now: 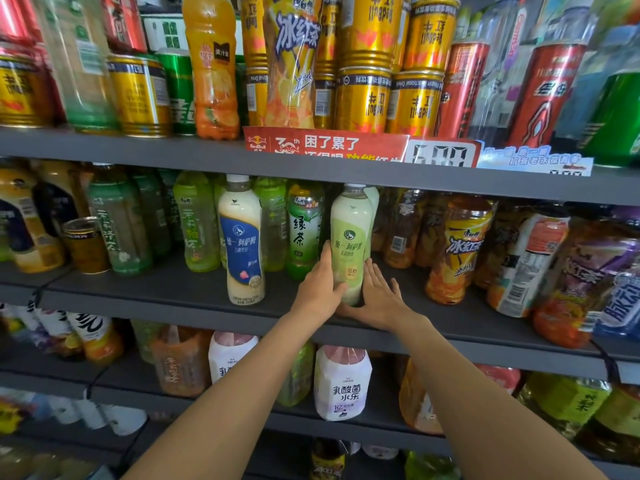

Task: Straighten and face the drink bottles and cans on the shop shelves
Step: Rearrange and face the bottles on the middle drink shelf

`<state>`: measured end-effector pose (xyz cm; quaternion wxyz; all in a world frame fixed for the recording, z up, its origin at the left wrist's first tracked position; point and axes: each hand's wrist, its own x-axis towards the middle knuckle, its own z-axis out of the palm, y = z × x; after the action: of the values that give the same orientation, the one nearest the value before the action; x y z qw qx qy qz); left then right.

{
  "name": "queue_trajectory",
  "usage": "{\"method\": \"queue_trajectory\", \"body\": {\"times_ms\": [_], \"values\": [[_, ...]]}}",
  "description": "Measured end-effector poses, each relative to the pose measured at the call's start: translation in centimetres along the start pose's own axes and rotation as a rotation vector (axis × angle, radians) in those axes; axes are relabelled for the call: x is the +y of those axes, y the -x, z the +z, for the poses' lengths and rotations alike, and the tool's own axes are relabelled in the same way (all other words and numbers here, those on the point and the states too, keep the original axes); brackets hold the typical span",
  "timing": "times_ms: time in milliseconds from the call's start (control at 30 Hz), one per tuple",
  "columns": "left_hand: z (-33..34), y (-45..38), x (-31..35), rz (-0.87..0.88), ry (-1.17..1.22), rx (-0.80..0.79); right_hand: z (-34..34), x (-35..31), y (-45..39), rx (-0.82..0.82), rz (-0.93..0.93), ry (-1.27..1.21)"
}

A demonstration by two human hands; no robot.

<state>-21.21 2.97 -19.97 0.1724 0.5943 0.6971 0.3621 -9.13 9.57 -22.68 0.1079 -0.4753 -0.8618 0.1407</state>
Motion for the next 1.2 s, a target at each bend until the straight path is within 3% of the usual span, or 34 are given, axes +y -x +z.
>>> {"method": "queue_trajectory", "body": {"times_ms": [200, 700, 833, 1000, 1100, 1200], "values": [[-0.4, -0.4, 0.0, -0.029, -0.004, -0.048, 0.2, -0.1, -1.1, 0.083, 0.074, -0.217], [-0.1, -1.5, 0.1, -0.042, -0.065, -0.039, 0.0, -1.3, -2.1, 0.015, 0.116, -0.105], [0.5, -0.5, 0.2, -0.005, -0.173, 0.069, 0.3, -1.7, 0.4, 0.122, 0.127, 0.101], [1.5, 2.5, 0.5, 0.186, -0.422, 0.319, 0.0, -2.0, 3.3, 0.156, 0.085, 0.305], [2.3, 3.4, 0.3, 0.353, -0.583, 0.171, -0.8, -1.2, 5.1, 0.178, 0.094, 0.363], [3.3, 3.4, 0.1, 0.288, -0.709, 0.049, -1.7, 0.5, 7.2, 0.218, 0.133, 0.399]]}}
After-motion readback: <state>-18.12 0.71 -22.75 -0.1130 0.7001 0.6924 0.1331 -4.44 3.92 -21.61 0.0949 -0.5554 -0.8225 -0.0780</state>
